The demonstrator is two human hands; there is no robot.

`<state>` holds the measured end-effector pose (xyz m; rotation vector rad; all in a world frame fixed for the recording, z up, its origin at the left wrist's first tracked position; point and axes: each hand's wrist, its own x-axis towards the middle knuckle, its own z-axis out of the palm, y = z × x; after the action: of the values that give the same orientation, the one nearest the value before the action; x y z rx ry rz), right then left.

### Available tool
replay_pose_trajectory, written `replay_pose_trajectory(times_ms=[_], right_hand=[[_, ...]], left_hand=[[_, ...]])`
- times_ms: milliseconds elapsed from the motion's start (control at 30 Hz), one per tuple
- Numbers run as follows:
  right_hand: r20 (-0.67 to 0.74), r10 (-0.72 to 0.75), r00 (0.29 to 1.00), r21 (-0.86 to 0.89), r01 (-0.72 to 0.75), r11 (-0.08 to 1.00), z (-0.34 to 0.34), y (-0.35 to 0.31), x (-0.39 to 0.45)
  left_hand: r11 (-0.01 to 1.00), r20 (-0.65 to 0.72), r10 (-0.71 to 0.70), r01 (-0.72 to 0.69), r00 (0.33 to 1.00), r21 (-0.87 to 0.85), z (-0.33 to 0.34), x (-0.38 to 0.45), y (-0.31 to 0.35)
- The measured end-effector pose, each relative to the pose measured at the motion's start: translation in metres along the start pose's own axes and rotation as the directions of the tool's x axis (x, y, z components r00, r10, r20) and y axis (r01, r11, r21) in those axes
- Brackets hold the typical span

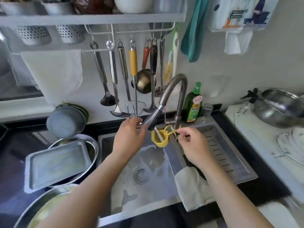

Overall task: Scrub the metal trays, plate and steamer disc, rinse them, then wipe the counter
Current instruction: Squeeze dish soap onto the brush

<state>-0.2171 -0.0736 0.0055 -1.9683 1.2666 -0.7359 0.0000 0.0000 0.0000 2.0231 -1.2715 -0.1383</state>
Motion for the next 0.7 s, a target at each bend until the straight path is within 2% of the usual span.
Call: replay_pose_trajectory(times_ms=[100, 200, 433, 567, 700], right_hand=[[0.031, 0.094, 0.995, 0.008, -0.094, 0.996, -0.01, 0.02, 0.006], [0.07, 0.125, 0.99, 0.014, -0.126, 0.992, -0.018, 0.044, 0.018], [0.265, 0.199, 0.943, -0.027, -0.199, 0.98, -0.018, 0.11, 0.046], [0.382, 0.228, 0.896, -0.096, -0.207, 0.974, 0.006, 0.147, 0.058], [0.505, 0.218, 0.835, -0.131, -0.175, 0.976, 0.036, 0.157, 0.08]], left_hand=[[0.997, 0.046, 0.054, -0.056, 0.997, 0.051, 0.023, 0.022, 0.018], [0.994, 0.082, -0.01, 0.001, 0.997, 0.107, 0.041, 0.038, 0.04], [0.977, -0.1, -0.171, 0.182, 0.98, 0.108, 0.063, 0.061, 0.058], [0.98, -0.127, -0.148, 0.163, 0.981, 0.116, 0.067, 0.072, 0.053], [0.985, -0.157, -0.129, 0.145, 0.979, 0.091, 0.075, 0.048, 0.037]])
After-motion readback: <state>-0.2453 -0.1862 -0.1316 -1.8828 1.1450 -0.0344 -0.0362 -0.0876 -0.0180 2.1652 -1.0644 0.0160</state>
